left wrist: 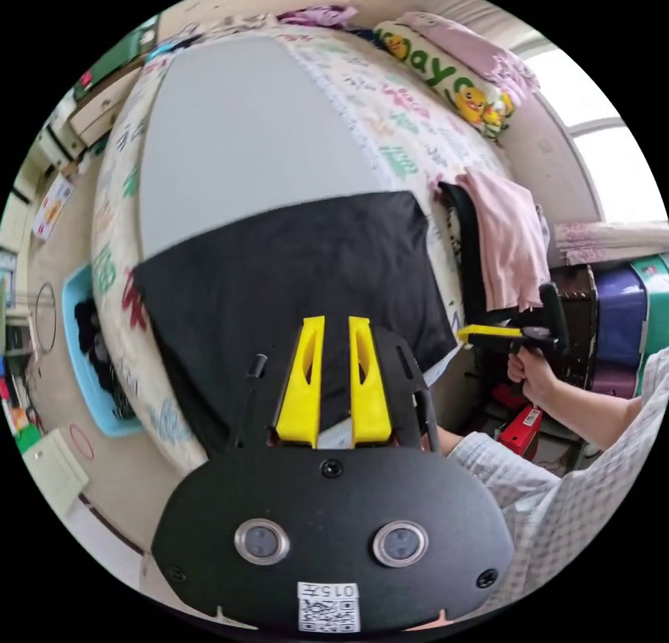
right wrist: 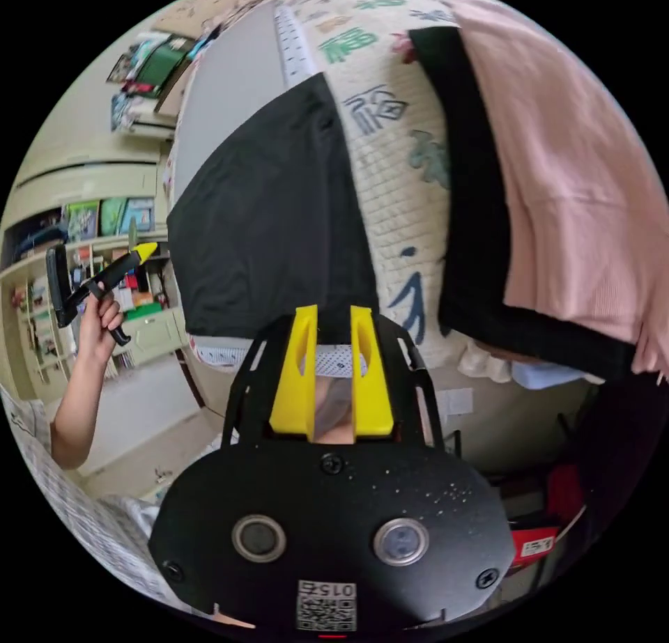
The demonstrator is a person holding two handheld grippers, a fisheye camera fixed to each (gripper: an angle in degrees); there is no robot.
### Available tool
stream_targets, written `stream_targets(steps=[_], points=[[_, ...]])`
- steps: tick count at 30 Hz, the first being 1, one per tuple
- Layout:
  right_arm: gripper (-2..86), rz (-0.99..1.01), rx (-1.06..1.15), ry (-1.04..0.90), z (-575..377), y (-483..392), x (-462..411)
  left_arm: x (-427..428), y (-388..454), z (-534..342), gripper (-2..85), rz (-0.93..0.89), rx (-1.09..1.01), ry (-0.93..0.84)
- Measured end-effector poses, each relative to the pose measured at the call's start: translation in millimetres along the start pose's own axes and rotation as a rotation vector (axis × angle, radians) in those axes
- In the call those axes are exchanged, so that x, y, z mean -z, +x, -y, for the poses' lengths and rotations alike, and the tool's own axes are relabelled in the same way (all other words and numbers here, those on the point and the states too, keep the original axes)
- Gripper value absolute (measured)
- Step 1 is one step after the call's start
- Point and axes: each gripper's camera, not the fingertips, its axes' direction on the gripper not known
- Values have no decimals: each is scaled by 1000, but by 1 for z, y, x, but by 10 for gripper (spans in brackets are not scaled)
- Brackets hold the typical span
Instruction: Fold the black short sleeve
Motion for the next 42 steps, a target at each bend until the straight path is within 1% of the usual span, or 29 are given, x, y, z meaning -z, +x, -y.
stream_targets(steps=[1, 2, 3, 7, 8, 10, 12, 15, 16, 18, 22, 26, 32, 34, 38, 42], points=[[113, 31, -54, 8, -1, 16, 2, 0, 15, 36, 85, 1, -32, 17], [114, 50, -73, 7, -2, 24, 1, -1, 23, 55, 90, 3, -49, 25], [116, 79, -93, -1, -3, 34, 0, -5, 40, 91, 96, 2, -97, 31], [112, 125, -102, -34, -2, 52, -13, -33, 101, 205, 107, 1, -234, -49], [111, 135, -105, -37, -2, 54, -15, -38, 108, 219, 107, -1, -247, -66], [97, 190, -129, -41, 0, 61, -24, -60, 138, 262, 107, -12, -305, -156], [89, 221, -145, -40, 2, 65, -28, -77, 157, 284, 106, -3, -353, -232], [71, 241, -162, -38, 4, 69, -33, -101, 178, 308, 91, 128, -448, -376], [51, 235, -167, -42, 5, 71, -35, -108, 181, 313, 79, 161, -474, -428], [26, 250, -147, -33, 5, 73, -35, -111, 185, 319, 33, 152, -511, -465], [4, 257, -134, -8, 3, 81, -27, -102, 192, 331, 7, 174, -564, -411], [0, 213, -109, 59, 5, 83, -2, -83, 188, 346, 1, 154, -554, -334], [-2, 139, -20, 237, 9, 80, 55, -26, 157, 360, 0, -1, -496, -110], [-2, 121, 47, 271, 3, 68, 69, -3, 129, 348, -1, -92, -469, -34], [-2, 132, 154, 262, -10, 32, 67, 19, 65, 304, -1, -154, -403, 36], [-2, 197, 311, 158, -20, -39, 20, 28, -43, 229, -1, -190, -242, 87]])
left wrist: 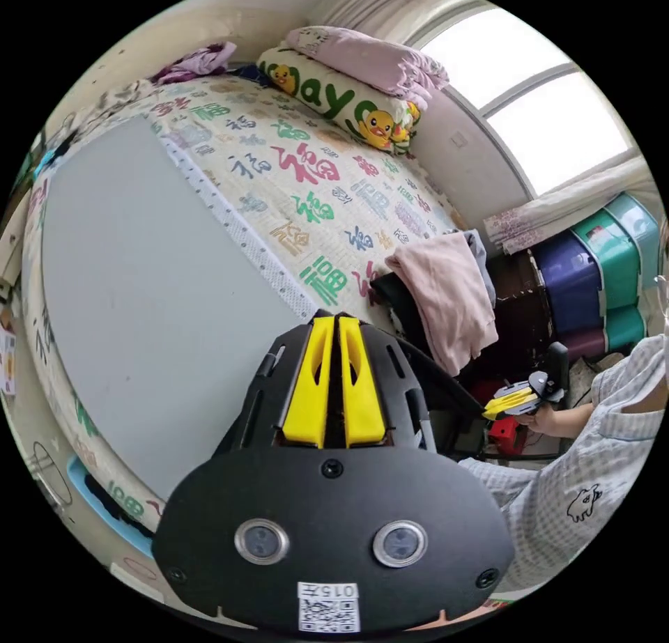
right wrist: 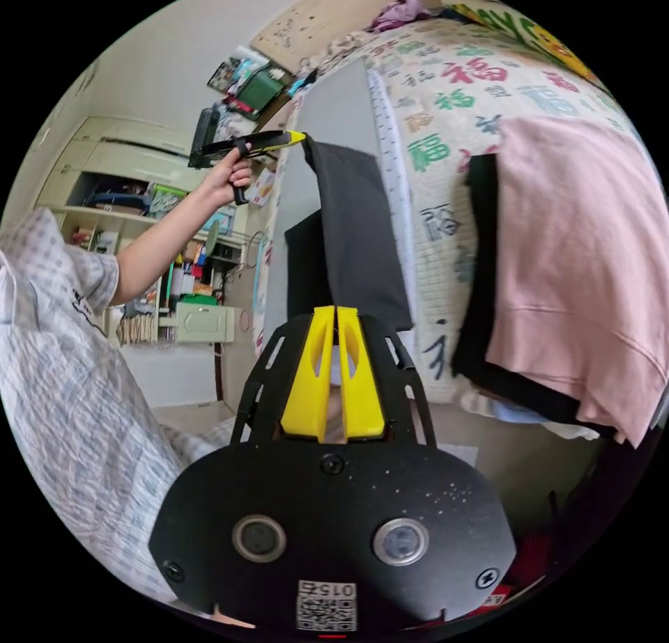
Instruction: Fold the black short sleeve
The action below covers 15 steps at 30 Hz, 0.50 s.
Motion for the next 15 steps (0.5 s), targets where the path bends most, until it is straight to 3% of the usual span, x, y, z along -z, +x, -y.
stream_targets(steps=[6, 10, 15], points=[[-1, 141, 152, -227, 8, -75, -150, -4, -137, -144, -2, -13, 294, 68], [-2, 6, 267, -393, 8, -98, -246, -55, -210, -217, -3, -46, 461, 16], [-2, -4, 215, -451, 11, -90, -287, -69, -231, -260, -5, -91, 455, 130]])
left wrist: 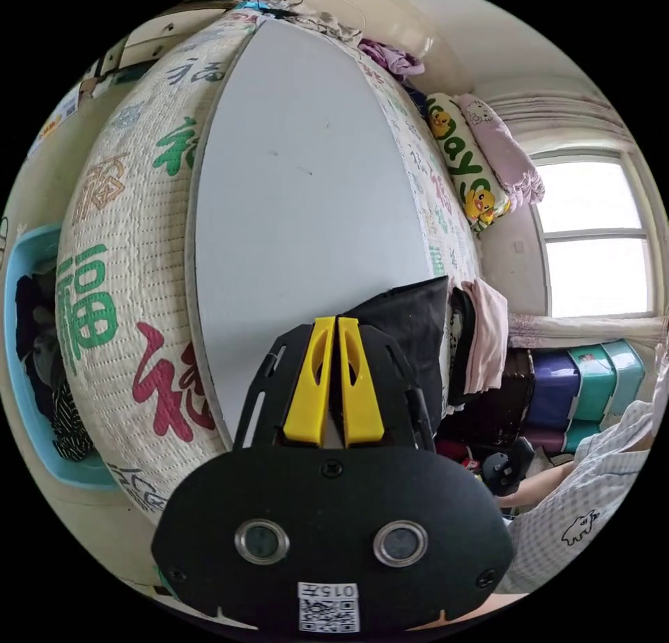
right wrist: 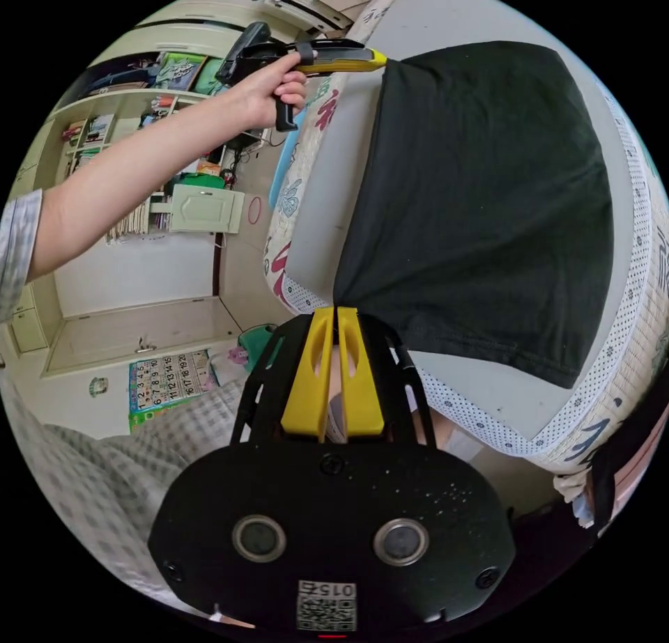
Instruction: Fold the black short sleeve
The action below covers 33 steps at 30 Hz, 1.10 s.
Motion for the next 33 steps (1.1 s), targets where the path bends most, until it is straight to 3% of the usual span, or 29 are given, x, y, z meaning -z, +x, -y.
stream_targets(steps=[9, 14, 20, 23, 26, 31, 33], points=[[1, -26, 59, -66, 39, 2, -45, -26, -38, -25, -5, 68, -56, 54], [11, -99, 64, -214, 74, 21, -106, -65, -51, -37, -5, 256, -75, -20], [92, 51, 65, -297, 89, 47, -118, -92, -60, -58, -4, 399, -95, -14], [117, 206, 162, -315, 88, 45, -100, -92, -78, -75, -3, 423, 22, 35], [97, 278, 328, -308, 88, 45, -57, -85, -87, -98, 1, 302, 123, 136], [65, 332, 466, -93, 126, 116, 62, -108, -68, -128, 27, 195, 162, 198], [64, 368, 521, -137, 145, 134, 79, -125, -68, -132, 38, 201, 195, 208]])
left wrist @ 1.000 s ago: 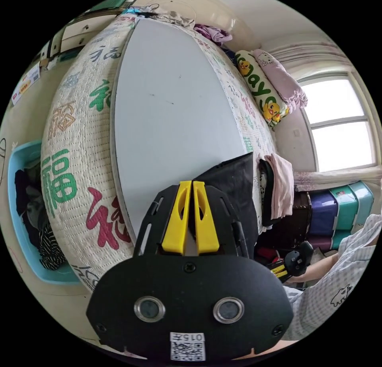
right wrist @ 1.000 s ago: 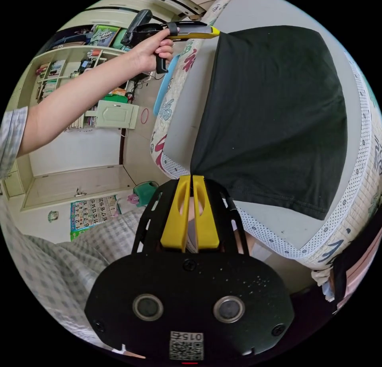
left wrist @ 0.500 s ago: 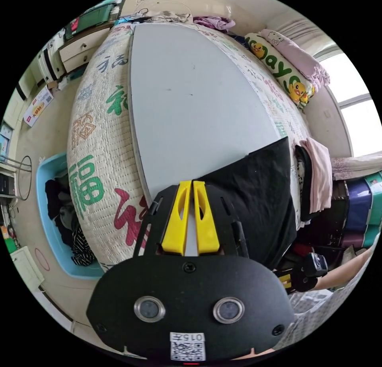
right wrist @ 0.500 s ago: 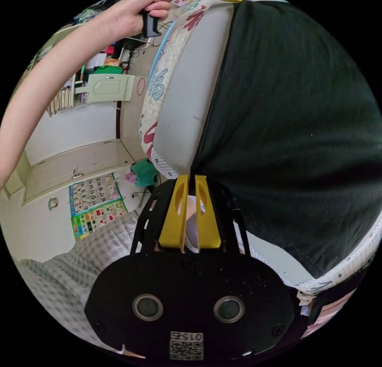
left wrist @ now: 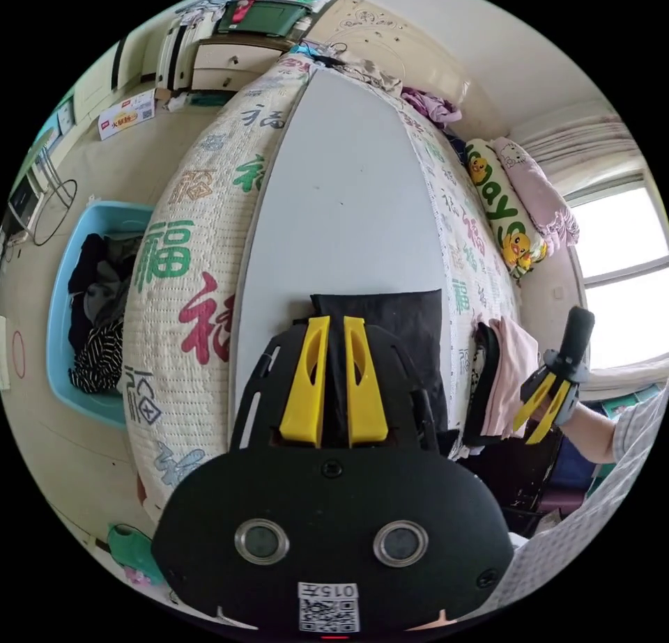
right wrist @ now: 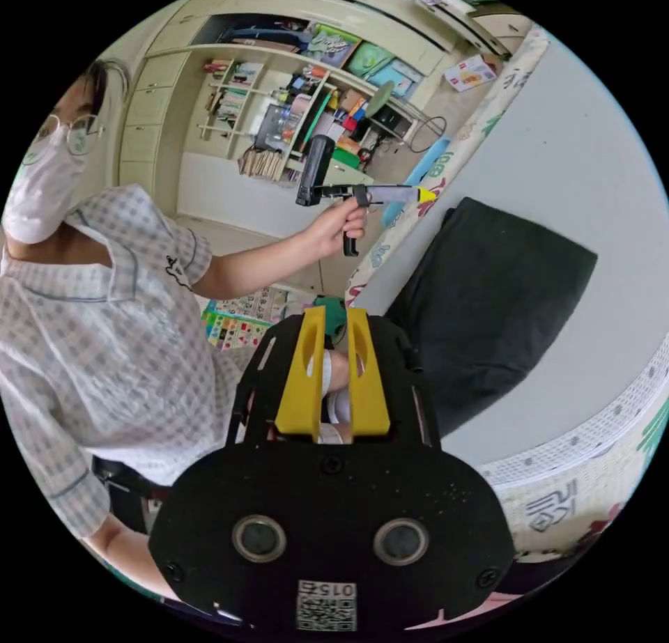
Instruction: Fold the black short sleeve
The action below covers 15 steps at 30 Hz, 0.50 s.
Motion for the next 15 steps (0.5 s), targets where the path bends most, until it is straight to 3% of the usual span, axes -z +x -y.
stream_targets(steps=[4, 8, 12, 15], points=[[68, -219, 45, 8, 11, 37, 42, -32, -5, -14, 51, -51, 114, 5], [65, -83, 25, 42, 19, 69, 48, -47, 4, -45, 52, -32, 97, -51], [100, -298, -33, -140, 12, 82, -31, -62, -7, -76, 55, 6, 159, -96], [103, -338, -149, -166, -4, 101, -79, -72, -20, -70, 62, 29, 200, -48]])
